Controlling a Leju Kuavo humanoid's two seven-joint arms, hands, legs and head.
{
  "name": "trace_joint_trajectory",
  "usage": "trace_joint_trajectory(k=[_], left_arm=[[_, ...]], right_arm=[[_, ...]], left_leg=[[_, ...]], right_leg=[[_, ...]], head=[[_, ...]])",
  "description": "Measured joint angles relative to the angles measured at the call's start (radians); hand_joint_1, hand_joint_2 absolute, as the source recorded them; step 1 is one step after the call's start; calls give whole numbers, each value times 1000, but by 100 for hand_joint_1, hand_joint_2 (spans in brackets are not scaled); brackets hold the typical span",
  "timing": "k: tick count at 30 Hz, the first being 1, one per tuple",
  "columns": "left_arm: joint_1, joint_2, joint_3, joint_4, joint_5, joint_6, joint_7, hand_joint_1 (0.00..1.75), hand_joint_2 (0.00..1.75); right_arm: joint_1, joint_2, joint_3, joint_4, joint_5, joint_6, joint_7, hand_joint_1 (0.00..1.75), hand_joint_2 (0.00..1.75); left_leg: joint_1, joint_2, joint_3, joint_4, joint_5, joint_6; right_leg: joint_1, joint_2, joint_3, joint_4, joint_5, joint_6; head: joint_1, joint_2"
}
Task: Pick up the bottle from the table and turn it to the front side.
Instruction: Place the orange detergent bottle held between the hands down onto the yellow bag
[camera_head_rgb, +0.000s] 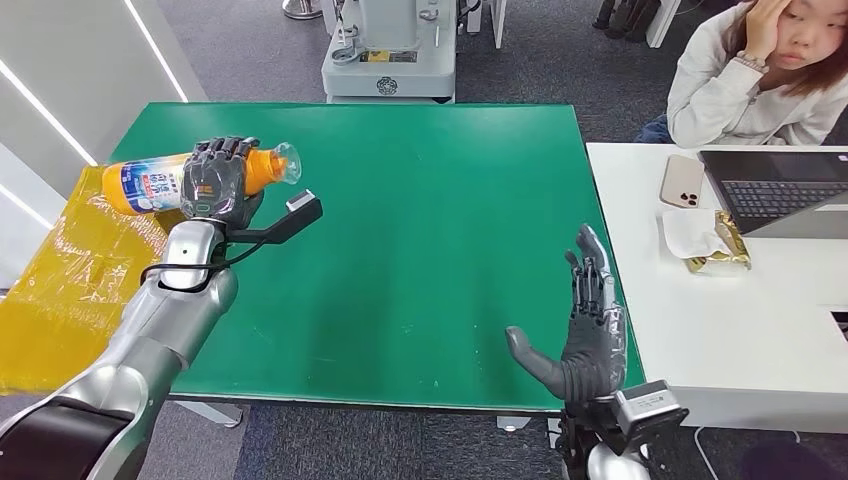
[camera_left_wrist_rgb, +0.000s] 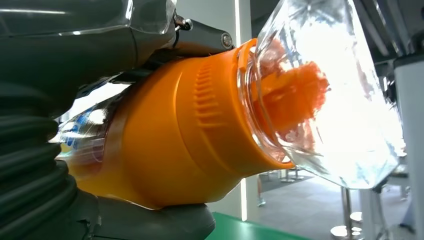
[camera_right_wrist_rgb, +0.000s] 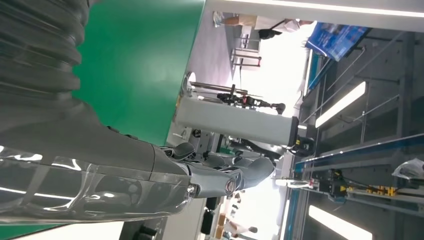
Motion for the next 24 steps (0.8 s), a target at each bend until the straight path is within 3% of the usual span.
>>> trace_joint_trajectory(k=[24], left_arm=[[156,75,69,-13,-53,18,-16,175,175]], right_arm=[[83,0,-69,-49,-7,2,-39,0,175]], left_leg=[[0,0,0,0,0,0]], right_leg=[[0,0,0,0,-1,0]], head=[[0,0]])
